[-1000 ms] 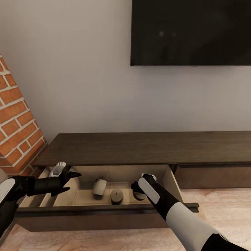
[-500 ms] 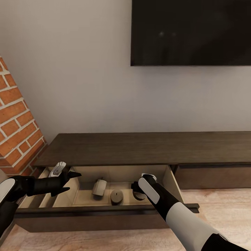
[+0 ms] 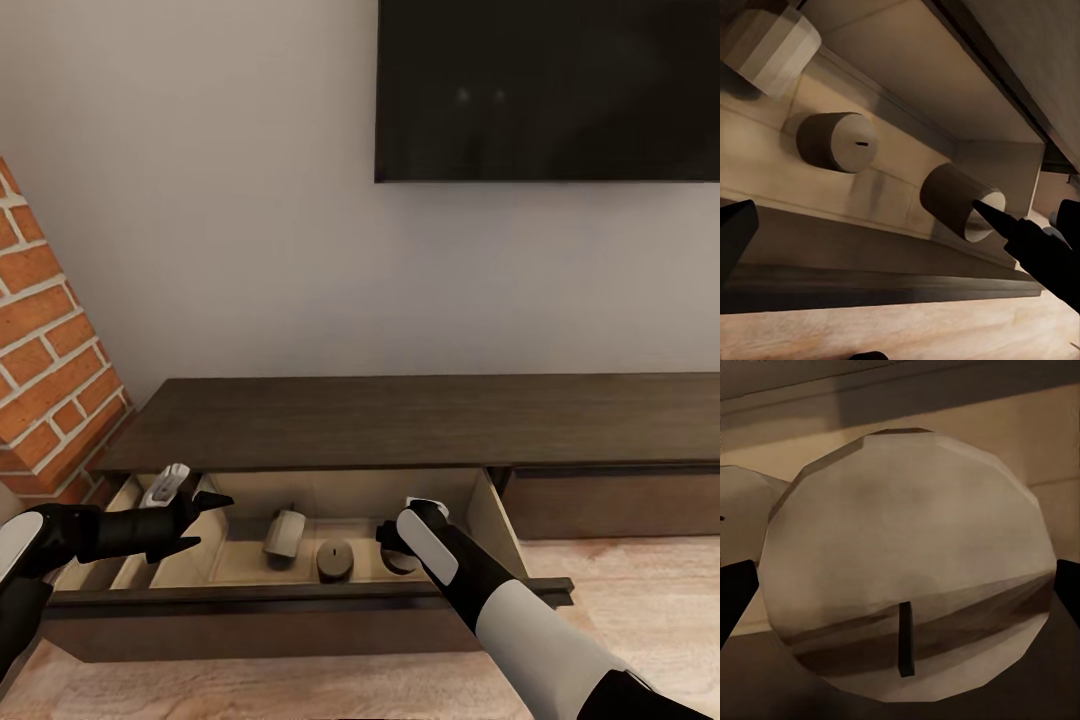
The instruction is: Place each of the two pumpkins and all three candles from the living room inside a cabinet in the living room (use any cabinet), then make sure every cabinet is closed, and position the cauldron so it is next to a table in the living room.
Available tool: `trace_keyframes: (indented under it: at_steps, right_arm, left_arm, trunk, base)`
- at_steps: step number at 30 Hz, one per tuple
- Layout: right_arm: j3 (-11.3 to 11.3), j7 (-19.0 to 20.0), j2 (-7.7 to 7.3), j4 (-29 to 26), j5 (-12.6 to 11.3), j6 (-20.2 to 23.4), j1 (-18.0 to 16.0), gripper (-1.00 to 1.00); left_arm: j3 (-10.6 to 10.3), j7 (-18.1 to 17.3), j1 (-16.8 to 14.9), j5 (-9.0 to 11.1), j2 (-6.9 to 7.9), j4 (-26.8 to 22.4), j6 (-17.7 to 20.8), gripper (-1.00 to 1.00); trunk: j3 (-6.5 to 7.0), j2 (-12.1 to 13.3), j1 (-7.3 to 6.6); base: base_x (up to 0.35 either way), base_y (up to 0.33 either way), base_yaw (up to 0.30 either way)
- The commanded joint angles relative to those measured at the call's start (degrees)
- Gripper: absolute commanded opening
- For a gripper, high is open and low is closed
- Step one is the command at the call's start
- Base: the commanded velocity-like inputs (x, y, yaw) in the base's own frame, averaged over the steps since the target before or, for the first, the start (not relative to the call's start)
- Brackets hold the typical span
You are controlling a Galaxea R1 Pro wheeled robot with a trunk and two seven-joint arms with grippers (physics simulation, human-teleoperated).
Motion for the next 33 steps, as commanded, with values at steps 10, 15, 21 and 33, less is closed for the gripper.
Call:
trace_keyframes:
  at_steps: [10,15,21,33]
  right_arm:
    - [0.2,-0.4,-0.04,-0.2,-0.4,0.0,-0.1,-1.0]
    - [0.2,-0.5,-0.04,-0.2,-0.4,0.0,-0.1,-1.0]
    - [0.2,-0.4,-0.03,-0.2,-0.4,-0.1,-0.1,-1.0]
    - [0.2,-0.4,-0.03,-0.2,-0.4,-0.1,-0.1,-1.0]
  left_arm:
    - [0.1,0.6,0.0,0.6,0.04,-0.3,0.1,1.0]
    - [0.1,0.6,0.0,0.6,0.03,-0.3,0.1,1.0]
    - [0.0,0.6,0.0,0.6,0.02,-0.3,0.1,1.0]
    - [0.0,0.5,0.0,0.6,0.05,-0.3,0.1,1.0]
  trunk:
    - [-0.68,-0.5,0.26]
    - [-0.68,-0.5,0.26]
    - [-0.68,-0.5,0.26]
    - [-0.68,-0.5,0.26]
  base:
    - [0.0,0.0,0.0]
    - [0.0,0.0,0.0]
    - [0.015,0.0,0.0]
    - [0.005,0.0,0.0]
